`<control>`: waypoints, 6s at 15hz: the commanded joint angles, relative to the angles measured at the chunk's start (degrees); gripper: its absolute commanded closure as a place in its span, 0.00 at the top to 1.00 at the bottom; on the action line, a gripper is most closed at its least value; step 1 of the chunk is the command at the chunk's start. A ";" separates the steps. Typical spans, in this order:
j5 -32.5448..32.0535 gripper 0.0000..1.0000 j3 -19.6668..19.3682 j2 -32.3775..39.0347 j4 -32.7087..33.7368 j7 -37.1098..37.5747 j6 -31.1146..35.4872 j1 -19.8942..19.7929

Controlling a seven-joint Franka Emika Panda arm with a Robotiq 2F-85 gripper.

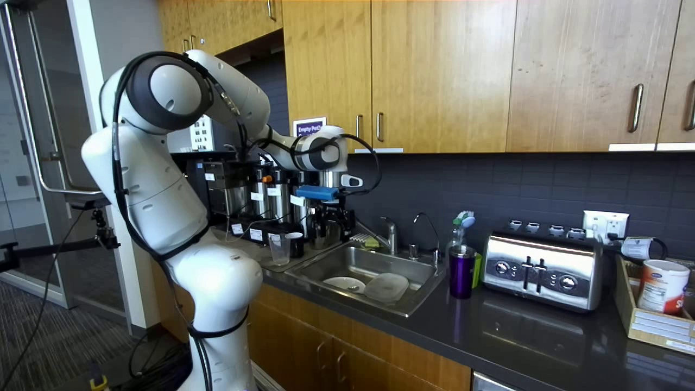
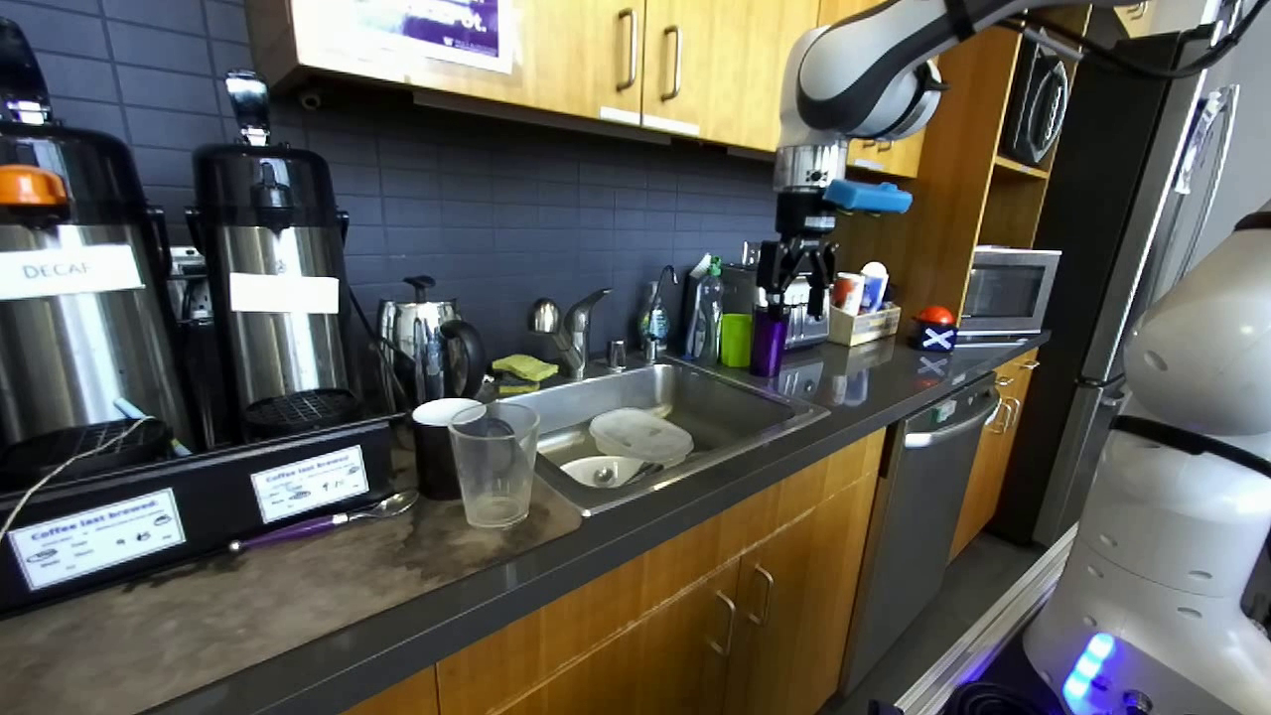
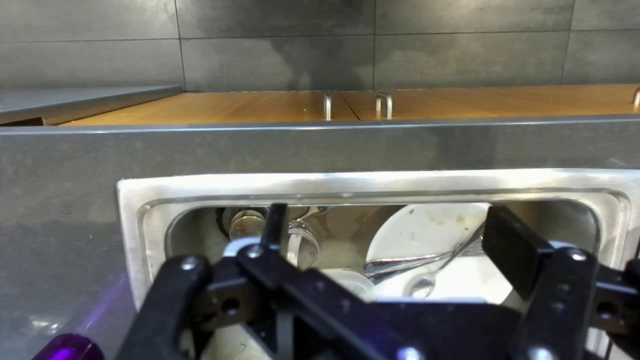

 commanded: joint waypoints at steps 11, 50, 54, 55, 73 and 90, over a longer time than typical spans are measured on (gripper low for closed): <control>-0.19 1.00 1.27 11.71 6.52 -0.45 5.48 1.27; -0.23 1.00 3.93 40.90 31.13 -6.71 39.57 3.25; 0.06 1.00 4.76 43.12 33.65 -6.43 40.71 3.60; 0.17 1.00 4.95 43.42 34.12 -6.17 40.77 3.75; 3.97 1.00 8.37 46.03 37.55 -5.75 38.22 4.68; -5.43 1.00 5.79 52.32 43.56 -7.28 36.58 7.31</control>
